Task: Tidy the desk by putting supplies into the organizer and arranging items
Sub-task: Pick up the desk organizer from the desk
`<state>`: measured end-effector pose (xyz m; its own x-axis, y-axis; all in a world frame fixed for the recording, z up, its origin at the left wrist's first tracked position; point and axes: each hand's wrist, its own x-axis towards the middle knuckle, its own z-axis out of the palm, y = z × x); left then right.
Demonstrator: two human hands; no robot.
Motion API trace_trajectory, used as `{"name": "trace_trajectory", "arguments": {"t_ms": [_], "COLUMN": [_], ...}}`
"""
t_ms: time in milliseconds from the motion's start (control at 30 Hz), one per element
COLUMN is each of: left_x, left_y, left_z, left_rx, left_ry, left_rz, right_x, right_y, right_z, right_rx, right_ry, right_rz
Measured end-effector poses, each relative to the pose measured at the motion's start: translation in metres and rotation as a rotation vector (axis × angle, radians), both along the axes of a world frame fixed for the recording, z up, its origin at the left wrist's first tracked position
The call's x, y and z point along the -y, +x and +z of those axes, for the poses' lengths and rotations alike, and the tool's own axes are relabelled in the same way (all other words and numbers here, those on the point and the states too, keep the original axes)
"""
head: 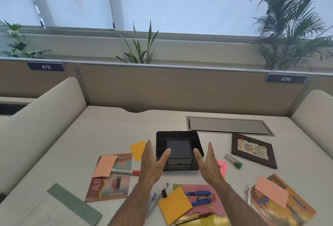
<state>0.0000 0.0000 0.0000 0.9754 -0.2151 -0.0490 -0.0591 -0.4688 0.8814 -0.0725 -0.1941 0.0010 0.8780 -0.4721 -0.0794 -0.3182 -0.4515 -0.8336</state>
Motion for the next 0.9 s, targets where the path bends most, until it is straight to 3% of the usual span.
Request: {"name": "trace_trajectory", "arguments": {"t_ms": [167, 333, 900], "left_x": [0.008, 0.015, 0.033], "left_y": [0.008, 0.013, 0.019], "left_z": [-0.005, -0.018, -0.015], "left_rx": [-0.163, -0.244, -0.224], "left_ry": [-0.184, -0.232, -0.374], "left_rz": [0.055, 0.053, 0.142], "right_x": [-0.003, -0.007, -0.019], "right_y": [0.013, 0.023, 0.044], "right_z": [-0.009, -0.021, -0.029], "right_rx": [0.011, 0.019, 0.145], "right_ry": [0.237, 0.309, 0.506], "right_rz": [-0.071, -0.103, -0.218]}}
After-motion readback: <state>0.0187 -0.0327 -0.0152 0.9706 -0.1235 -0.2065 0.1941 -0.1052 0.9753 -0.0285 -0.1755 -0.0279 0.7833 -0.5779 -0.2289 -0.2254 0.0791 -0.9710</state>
